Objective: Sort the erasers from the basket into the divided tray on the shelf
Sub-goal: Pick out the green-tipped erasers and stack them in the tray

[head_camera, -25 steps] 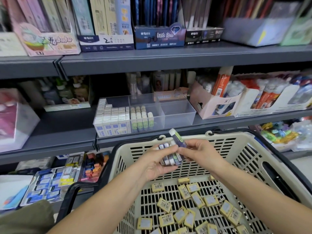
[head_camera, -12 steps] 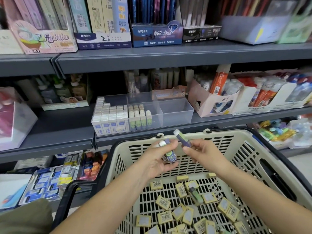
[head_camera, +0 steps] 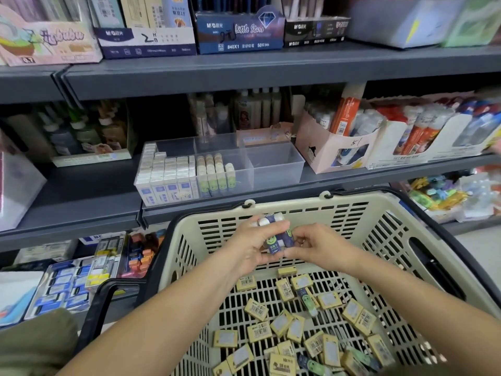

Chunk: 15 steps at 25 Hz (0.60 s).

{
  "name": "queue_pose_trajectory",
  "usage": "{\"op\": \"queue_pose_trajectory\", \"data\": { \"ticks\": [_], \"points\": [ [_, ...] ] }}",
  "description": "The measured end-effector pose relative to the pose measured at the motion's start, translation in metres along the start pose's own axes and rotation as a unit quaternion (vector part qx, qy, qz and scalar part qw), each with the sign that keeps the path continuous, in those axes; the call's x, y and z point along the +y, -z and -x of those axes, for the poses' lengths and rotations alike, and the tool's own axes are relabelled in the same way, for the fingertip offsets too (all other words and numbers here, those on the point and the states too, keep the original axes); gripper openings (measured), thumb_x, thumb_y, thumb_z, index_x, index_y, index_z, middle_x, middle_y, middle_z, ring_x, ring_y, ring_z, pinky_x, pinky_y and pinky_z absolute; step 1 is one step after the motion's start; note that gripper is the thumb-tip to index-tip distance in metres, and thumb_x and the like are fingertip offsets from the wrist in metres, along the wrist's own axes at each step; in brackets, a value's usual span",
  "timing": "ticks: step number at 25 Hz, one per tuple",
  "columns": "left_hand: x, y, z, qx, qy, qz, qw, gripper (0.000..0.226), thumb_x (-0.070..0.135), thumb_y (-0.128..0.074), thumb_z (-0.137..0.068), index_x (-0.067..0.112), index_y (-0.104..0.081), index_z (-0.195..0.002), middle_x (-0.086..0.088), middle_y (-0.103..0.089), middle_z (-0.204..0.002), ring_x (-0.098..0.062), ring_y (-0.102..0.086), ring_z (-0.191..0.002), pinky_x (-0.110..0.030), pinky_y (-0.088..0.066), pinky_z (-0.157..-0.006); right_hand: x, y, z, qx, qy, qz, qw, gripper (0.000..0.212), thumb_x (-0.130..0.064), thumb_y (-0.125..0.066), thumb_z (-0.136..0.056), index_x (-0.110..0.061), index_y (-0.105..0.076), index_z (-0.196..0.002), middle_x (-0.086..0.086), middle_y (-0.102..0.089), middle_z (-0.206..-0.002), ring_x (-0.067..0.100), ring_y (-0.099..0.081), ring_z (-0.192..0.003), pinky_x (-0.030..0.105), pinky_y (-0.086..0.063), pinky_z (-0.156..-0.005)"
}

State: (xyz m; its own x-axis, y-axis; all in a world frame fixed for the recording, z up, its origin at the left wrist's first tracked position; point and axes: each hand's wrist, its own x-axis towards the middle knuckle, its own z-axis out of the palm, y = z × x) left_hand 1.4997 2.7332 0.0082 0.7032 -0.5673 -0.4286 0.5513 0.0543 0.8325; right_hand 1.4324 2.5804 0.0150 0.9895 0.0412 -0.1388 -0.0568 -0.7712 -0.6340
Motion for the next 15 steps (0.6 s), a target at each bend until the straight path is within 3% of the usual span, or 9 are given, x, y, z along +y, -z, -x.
{"op": "queue_pose_trajectory", "data": {
  "ticks": [1, 4, 7, 10, 12, 15],
  "points": [
    [-0.003, 0.000, -0.004, 0.005, 0.011, -0.022, 1.000, 0.025, 0.015, -0.077, -0.073, 0.019, -0.059, -0.090, -0.003, -0.068, -0.074, -0.017, -0.066, -0.066, -0.031, -0.054, -0.055, 0.008, 0.002, 0.000, -0.029, -0.025, -0.008, 0.999, 0.014, -0.037, -0.073, -0.076, -0.030, -0.061, -0.078, -0.013, -0.053, -0.064, -0.004, -0.047, -0.052, 0.011, -0.034, -0.054],
    [-0.014, 0.000, -0.013, 0.021, 0.046, -0.070, 0.996, 0.027, 0.018, -0.077, -0.073, 0.021, -0.060, -0.094, -0.001, -0.067, -0.079, -0.019, -0.063, -0.078, -0.042, -0.050, -0.068, 0.043, -0.005, 0.002, -0.096, -0.112, 0.061, 0.987, 0.030, -0.035, -0.073, -0.077, -0.017, -0.067, -0.100, -0.009, -0.061, -0.079, 0.003, -0.055, -0.069, 0.014, -0.040, -0.060],
    [-0.028, -0.003, -0.019, 0.030, 0.054, -0.118, 0.991, 0.020, 0.019, -0.077, -0.074, 0.021, -0.063, -0.087, 0.000, -0.068, -0.074, -0.018, -0.062, -0.077, -0.040, -0.039, -0.078, 0.075, -0.040, 0.010, -0.163, -0.166, 0.153, 0.961, 0.026, -0.036, -0.068, -0.082, -0.012, -0.072, -0.092, 0.000, -0.071, -0.089, 0.011, -0.060, -0.074, 0.022, -0.047, -0.064],
    [-0.036, -0.001, -0.023, 0.027, 0.050, -0.082, 0.995, 0.023, 0.011, -0.077, -0.072, 0.014, -0.063, -0.090, -0.003, -0.068, -0.076, -0.014, -0.067, -0.067, -0.035, -0.053, -0.069, 0.087, -0.071, 0.013, -0.173, -0.203, 0.197, 0.943, 0.032, -0.043, -0.064, -0.082, -0.010, -0.066, -0.081, 0.004, -0.069, -0.080, 0.015, -0.055, -0.065, 0.026, -0.044, -0.058],
    [-0.036, 0.002, -0.025, 0.026, 0.057, -0.057, 0.996, 0.028, 0.008, -0.077, -0.073, 0.011, -0.061, -0.096, -0.006, -0.067, -0.079, -0.016, -0.068, -0.066, -0.037, -0.058, -0.066, 0.086, -0.082, 0.010, -0.163, -0.201, 0.241, 0.935, 0.034, -0.048, -0.062, -0.079, -0.016, -0.053, -0.074, 0.000, -0.057, -0.071, 0.017, -0.053, -0.067, 0.025, -0.037, -0.053],
    [-0.030, 0.004, -0.025, 0.020, 0.054, -0.063, 0.996, 0.034, 0.007, -0.077, -0.073, 0.009, -0.059, -0.101, -0.008, -0.066, -0.085, -0.018, -0.068, -0.071, -0.040, -0.059, -0.067, 0.074, -0.081, 0.004, -0.158, -0.192, 0.216, 0.944, 0.024, -0.038, -0.060, -0.080, -0.015, -0.053, -0.075, -0.001, -0.053, -0.069, 0.022, -0.058, -0.070, 0.024, -0.038, -0.053]
  ]
}}
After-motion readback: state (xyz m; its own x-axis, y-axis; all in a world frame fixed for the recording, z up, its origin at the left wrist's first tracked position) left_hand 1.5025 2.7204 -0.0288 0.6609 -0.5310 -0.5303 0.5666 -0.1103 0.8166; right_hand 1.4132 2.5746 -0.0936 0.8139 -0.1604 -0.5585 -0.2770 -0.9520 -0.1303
